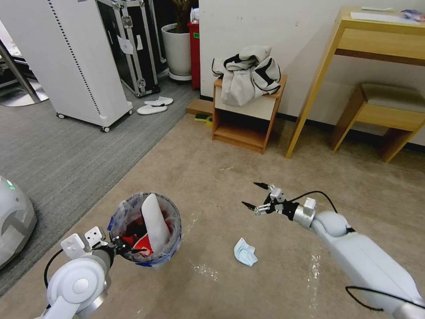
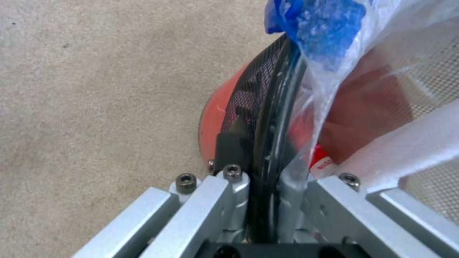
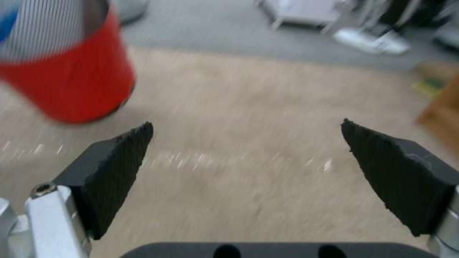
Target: Pick up the trash bin and place the garbage on the floor into it.
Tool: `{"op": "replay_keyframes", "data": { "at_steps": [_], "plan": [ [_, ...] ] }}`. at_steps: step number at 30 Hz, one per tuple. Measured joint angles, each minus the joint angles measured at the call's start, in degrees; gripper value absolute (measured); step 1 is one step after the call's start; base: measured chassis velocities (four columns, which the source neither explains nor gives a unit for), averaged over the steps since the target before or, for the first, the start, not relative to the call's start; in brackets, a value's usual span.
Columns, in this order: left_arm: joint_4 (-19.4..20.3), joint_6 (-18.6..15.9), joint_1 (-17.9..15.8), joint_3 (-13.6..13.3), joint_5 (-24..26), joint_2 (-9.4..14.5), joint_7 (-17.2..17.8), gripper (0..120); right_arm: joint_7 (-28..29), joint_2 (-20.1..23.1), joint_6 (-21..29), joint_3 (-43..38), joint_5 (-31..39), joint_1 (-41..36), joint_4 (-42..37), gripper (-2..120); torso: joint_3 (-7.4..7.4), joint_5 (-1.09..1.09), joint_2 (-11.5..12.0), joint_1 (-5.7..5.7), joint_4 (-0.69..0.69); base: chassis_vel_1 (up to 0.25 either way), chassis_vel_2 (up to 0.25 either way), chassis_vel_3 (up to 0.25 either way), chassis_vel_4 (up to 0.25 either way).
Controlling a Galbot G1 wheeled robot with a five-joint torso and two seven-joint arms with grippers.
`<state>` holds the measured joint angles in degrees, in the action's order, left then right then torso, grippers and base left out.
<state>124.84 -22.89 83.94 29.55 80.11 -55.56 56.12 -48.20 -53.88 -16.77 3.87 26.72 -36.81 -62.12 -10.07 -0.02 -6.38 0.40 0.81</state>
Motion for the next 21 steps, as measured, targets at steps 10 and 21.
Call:
{"op": "replay_keyframes", "data": {
  "at_steps": [10, 21],
  "plan": [
    [-0.76, 0.0, -0.53, -0.18, -0.07, -0.13, -0.03, 1, -6.37, -5.47, -1.98, 5.05, -8.12, 4.55, 12.05, 100, 0.0, 0.01, 0.0, 0.0, 0.0, 0.0, 0.0, 0.0, 0.0],
    [-1.39, 0.01, -0.89, -1.4, -1.15, -0.37, -0.38, 1, -2.29, -8.45, -1.64, 5.32, -9.72, 2.57, 19.25, 100, 0.01, 0.02, 0.0, 0.0, 0.0, 0.0, 0.0, 0.0, 0.0]
  ]
}}
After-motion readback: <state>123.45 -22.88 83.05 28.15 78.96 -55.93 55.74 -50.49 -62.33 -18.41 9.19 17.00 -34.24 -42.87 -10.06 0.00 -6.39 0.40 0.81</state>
